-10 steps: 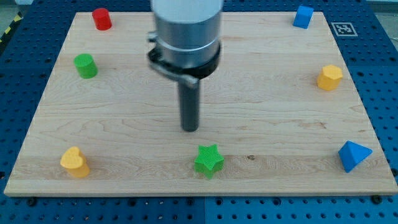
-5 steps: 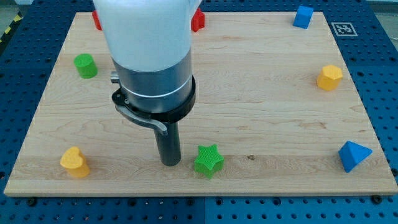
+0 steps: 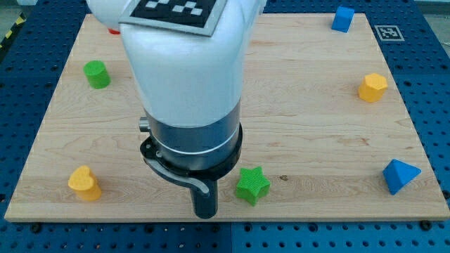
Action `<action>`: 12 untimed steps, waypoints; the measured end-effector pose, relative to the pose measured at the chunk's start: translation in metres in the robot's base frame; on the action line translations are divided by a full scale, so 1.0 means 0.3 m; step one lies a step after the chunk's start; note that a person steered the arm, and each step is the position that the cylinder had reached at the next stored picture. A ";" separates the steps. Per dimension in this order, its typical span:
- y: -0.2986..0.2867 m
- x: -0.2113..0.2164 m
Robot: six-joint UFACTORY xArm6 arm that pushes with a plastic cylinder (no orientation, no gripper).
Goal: Push the green star towards the blue triangle
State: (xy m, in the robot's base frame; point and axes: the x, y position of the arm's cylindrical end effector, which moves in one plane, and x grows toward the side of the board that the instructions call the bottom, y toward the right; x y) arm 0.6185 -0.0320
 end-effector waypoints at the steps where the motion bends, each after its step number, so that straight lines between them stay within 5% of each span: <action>1: 0.063 -0.006; 5: 0.439 -0.114; 7: 0.264 -0.032; 8: 0.132 -0.172; 9: 0.112 -0.349; 12: 0.215 -0.270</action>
State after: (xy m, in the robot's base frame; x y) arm 0.5376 0.0326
